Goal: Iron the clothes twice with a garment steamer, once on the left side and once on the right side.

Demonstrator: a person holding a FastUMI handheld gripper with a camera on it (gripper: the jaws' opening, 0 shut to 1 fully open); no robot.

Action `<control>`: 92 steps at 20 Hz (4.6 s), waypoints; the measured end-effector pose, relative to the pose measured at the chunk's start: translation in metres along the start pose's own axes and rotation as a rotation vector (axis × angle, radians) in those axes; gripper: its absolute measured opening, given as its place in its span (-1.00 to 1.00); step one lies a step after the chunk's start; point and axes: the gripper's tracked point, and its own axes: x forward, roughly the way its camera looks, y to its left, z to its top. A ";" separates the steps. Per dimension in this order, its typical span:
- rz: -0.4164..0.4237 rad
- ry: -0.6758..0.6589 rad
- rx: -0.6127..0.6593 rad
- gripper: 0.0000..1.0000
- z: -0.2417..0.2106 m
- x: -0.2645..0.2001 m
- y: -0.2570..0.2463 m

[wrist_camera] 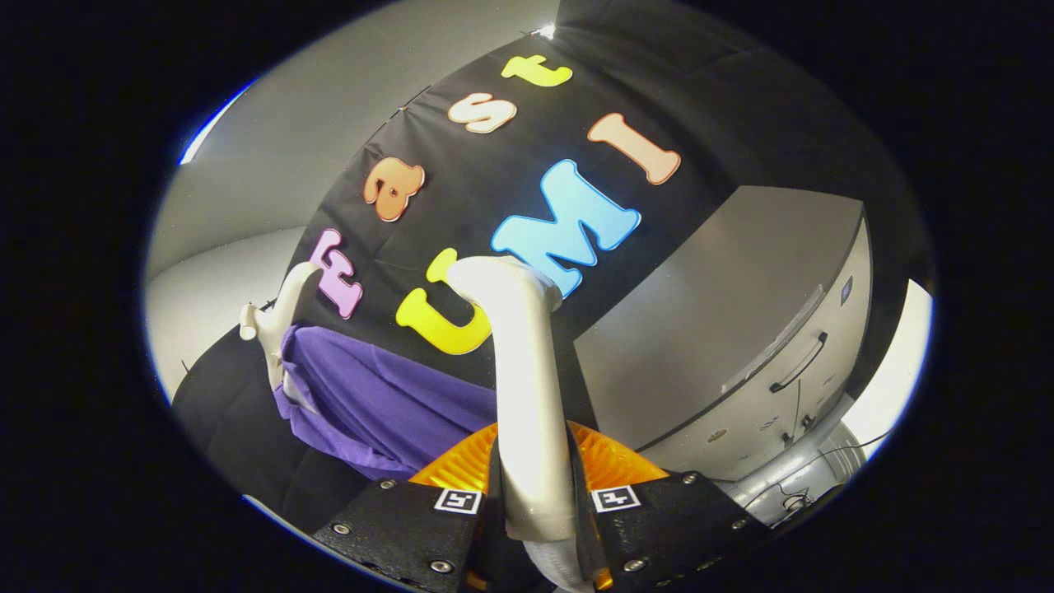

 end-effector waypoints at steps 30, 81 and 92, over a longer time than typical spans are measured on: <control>-0.119 -0.443 -0.815 -0.32 -0.075 0.024 0.159; -0.079 0.163 -0.980 -0.31 -0.327 -0.023 -0.028; 0.099 -0.012 -0.992 -0.32 -0.270 -0.032 0.095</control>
